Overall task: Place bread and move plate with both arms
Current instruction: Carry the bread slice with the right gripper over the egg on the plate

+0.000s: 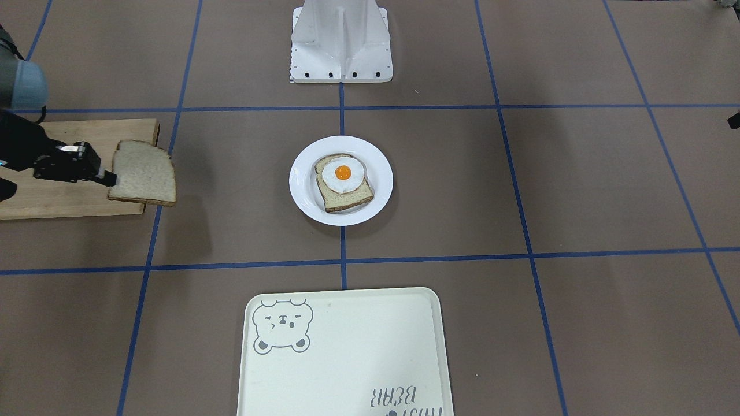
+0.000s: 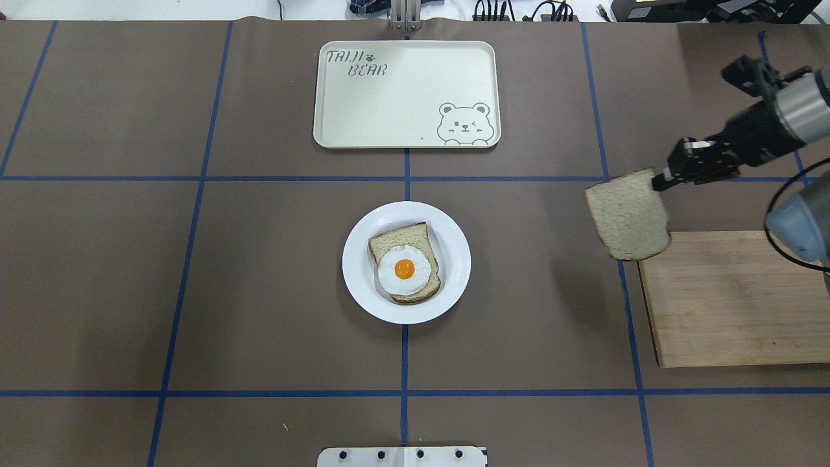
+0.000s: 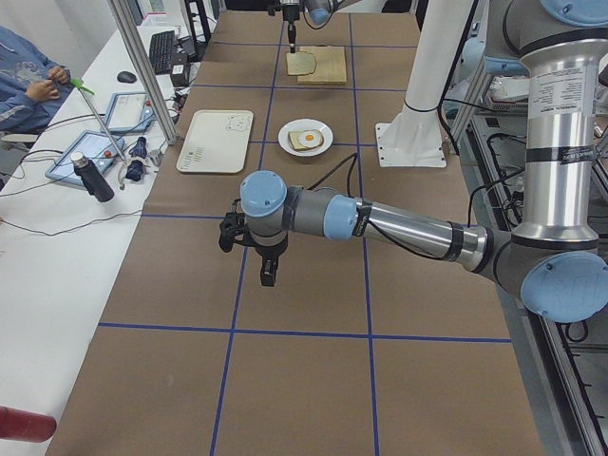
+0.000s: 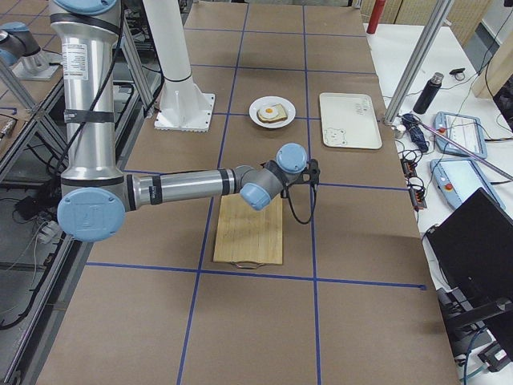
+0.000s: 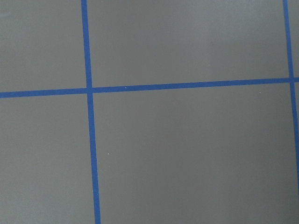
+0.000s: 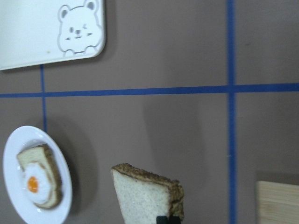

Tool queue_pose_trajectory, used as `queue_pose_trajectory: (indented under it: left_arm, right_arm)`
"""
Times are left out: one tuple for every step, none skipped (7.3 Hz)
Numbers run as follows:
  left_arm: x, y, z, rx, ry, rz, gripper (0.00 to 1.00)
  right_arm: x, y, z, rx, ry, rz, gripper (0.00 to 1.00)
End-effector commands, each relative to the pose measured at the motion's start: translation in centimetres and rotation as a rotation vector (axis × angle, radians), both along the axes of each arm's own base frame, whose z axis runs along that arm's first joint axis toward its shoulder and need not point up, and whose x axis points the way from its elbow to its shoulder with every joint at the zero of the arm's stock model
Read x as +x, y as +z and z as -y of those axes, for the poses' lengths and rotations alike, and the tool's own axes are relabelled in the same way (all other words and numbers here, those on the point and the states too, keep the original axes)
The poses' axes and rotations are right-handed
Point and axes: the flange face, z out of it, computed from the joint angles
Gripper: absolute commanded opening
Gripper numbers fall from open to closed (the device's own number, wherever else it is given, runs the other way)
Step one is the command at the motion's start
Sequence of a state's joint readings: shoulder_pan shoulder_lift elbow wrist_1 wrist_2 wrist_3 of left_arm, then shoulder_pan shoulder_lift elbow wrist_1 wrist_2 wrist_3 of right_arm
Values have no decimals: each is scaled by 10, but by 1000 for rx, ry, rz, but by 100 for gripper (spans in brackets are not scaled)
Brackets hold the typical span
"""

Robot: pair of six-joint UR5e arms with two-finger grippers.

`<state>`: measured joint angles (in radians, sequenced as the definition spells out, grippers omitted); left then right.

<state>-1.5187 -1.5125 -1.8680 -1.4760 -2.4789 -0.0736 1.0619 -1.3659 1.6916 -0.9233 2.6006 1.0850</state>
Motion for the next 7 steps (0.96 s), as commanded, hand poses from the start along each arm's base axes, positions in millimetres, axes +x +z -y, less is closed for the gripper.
queue_pose_trajectory:
  left_arm:
    - [0,3,0,-4,0,0,99]
    - [0,2,0,-3,0,0,99]
    - [0,3,0,-6,0,0,99]
    - [0,3,0,-5,0,0,99]
    - [0,1,-1,-1,0,0,99]
    - [0,1,-2,-1,0,0,99]
    - [0,0,-2,0,0,0,99]
  right_arm:
    - [-122,-117,-17,-72,-21,56,0]
    - [-181,-156,-39,-44,-7,65,0]
    - [-202,-172,-50,-8,-14,77,0]
    - [-212,-181,-52,43,-39,87,0]
    - [-234,-179,-51,72,-69,75,0]
    - [-254,-180,-37,135,-94,62,0]
    - [-264,-171,-31,161,-109,45,0]
